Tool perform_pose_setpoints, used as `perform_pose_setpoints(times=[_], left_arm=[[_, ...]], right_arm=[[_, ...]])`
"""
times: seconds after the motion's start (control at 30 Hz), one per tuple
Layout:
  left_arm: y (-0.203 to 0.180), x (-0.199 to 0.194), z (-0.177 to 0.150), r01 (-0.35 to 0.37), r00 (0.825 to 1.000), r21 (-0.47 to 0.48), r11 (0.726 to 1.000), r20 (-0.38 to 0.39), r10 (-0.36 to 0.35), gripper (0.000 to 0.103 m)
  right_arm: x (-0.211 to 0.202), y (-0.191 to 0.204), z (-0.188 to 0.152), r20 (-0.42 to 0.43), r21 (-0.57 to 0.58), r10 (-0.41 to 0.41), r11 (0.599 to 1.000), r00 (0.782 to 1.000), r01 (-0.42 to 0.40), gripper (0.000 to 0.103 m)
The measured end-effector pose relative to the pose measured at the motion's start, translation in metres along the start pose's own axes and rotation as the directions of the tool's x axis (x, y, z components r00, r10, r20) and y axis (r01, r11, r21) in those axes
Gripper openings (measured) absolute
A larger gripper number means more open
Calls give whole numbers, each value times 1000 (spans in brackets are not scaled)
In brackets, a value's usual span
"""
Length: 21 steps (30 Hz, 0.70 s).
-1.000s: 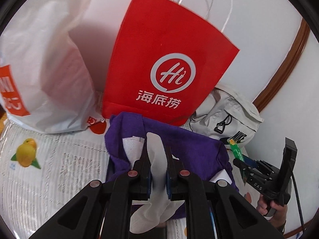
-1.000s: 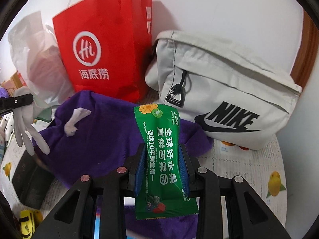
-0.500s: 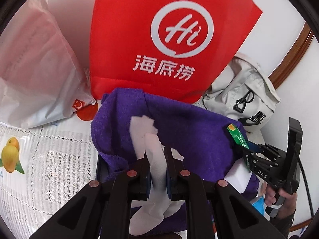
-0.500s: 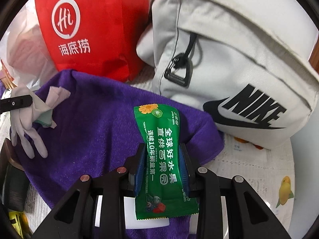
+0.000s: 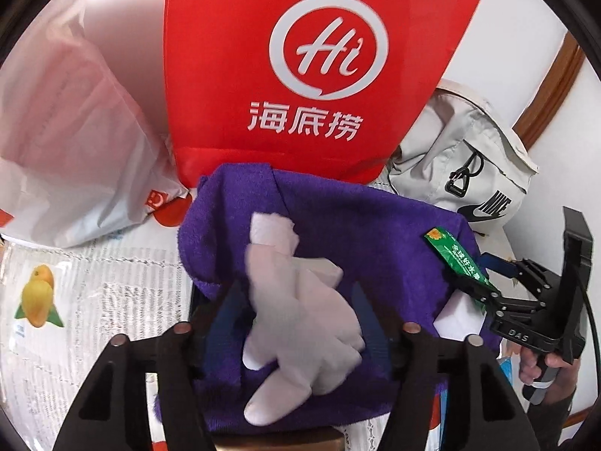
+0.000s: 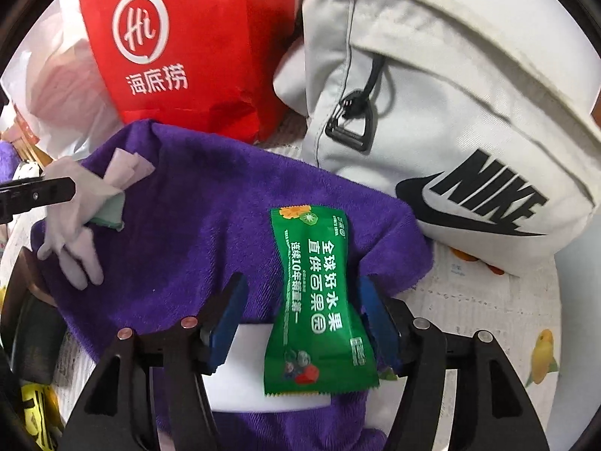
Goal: Organize soft objects
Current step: 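Lower the glove onto the purple towel with the left gripper while the right drops the green packet there, then move both grippers back toward the remaining items on the bed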
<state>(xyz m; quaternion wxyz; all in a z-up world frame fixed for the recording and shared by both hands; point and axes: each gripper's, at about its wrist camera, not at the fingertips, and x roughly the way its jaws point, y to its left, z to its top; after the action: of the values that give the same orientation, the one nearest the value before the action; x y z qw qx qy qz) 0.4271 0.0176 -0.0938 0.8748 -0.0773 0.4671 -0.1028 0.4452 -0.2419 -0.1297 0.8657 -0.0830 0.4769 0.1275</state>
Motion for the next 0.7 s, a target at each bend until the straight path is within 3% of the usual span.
perform_pose_setpoints(times=[0.3,0.5,0.7], left_arm=[[7,-56,-16,-65,994,4,998,84,65,64],[1,-105,-46,-77,983,50,996,173,67,64],[-5,-139,-85,-25,989,12,1000,144,23,64]], right_arm=[[-60,5,-11,71,70,38,997,997,-43,64],[-104,18,-40,104,78,48,995,993,-56,64],[-146,44,-82,161,63,96,992,982,-108,64]])
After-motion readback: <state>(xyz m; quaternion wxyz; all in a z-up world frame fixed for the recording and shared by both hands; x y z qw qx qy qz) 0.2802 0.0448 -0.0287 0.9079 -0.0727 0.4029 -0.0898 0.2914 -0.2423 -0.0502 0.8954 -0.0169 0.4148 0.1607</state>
